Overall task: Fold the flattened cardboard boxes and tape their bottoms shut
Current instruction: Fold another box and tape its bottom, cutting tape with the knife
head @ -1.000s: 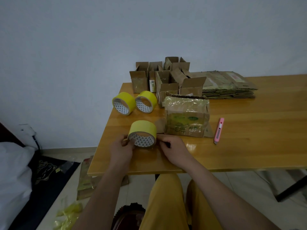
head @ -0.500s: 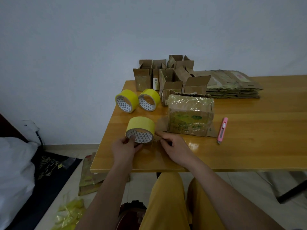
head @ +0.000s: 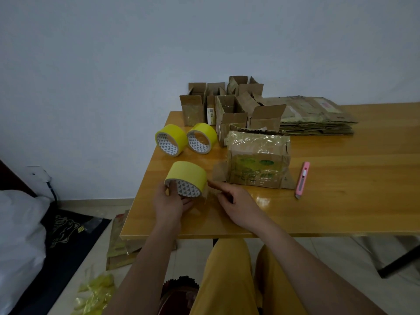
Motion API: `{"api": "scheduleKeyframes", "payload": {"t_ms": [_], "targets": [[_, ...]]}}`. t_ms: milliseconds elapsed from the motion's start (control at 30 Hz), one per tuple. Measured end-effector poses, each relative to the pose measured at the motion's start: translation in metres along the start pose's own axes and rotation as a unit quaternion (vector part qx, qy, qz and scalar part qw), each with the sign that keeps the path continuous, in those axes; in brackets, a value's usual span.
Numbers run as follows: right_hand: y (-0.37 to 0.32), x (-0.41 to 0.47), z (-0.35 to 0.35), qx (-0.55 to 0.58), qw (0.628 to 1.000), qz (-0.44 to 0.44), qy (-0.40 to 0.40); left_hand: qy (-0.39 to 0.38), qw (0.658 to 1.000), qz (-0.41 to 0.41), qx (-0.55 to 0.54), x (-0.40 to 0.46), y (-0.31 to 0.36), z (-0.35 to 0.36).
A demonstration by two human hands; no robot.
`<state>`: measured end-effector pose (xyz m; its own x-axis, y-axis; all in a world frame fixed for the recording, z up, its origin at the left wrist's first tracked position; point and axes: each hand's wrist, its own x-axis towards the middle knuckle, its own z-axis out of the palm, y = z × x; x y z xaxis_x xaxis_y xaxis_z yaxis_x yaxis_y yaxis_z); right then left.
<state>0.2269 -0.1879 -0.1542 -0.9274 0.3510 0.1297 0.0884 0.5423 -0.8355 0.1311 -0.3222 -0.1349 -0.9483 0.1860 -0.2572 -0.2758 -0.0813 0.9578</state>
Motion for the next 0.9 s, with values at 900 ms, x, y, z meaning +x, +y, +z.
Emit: {"api": "scheduleKeyframes", "payload": {"t_ms": [900], "targets": [[-0.011, 0.004, -0.014, -0.014, 0.999, 0.036, -0.020, -0.043, 0.994, 0.095, -0.008, -0.013, 0.047, 0.005]]}}
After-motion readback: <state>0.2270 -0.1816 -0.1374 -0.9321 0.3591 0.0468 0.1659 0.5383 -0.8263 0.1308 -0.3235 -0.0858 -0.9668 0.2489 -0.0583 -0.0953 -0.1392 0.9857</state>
